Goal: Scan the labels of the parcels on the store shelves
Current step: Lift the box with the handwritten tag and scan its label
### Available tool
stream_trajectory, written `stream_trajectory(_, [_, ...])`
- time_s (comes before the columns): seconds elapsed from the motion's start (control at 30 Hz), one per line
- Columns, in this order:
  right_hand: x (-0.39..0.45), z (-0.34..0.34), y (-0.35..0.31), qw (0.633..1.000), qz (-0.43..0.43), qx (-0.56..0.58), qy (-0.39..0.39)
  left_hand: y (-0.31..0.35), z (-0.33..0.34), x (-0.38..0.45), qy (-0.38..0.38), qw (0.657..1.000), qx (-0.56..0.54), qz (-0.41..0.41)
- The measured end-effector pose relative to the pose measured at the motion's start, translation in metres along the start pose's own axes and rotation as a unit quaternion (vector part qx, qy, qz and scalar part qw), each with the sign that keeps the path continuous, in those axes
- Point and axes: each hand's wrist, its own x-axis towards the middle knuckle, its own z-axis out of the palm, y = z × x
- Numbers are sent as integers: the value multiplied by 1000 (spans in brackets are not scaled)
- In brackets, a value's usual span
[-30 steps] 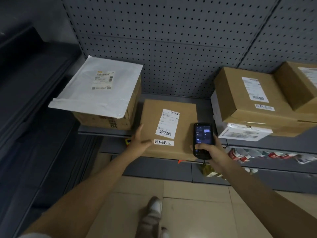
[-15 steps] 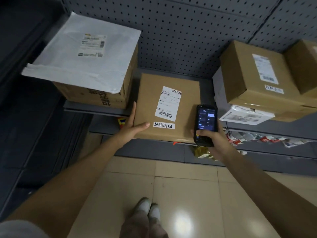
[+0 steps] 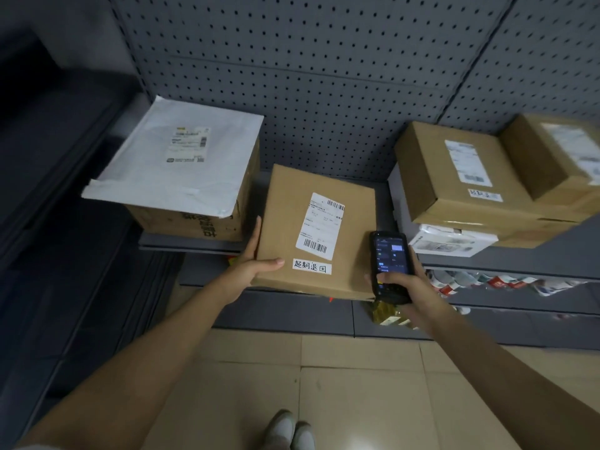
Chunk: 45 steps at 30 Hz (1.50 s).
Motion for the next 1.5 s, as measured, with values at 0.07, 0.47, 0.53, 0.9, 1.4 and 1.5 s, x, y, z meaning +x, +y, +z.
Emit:
stream_trajectory(0.07, [-9, 5, -15, 1000, -11, -18, -11, 10, 0, -5, 3, 1000, -13, 4])
stream_trajectory(0.47, [-85, 59, -141, 989, -65, 19, -133, 155, 33, -31, -1, 980, 52, 195])
stream_trajectory(0.53, [-103, 67, -157, 984, -74, 47, -156, 175, 40, -35, 3, 973, 52, 223])
stream_trajectory(0.9, [-170, 76, -184, 968, -96, 42, -229, 227, 67, -49, 19, 945, 43, 324])
stream_trajectory(1.4, [-190, 82, -180, 965, -90, 63, -238, 228, 63, -53, 42, 945, 74, 315])
stream_trajectory(1.5, [-195, 87, -182, 961, -87, 73, -251, 227, 61, -52, 44, 944, 81, 318])
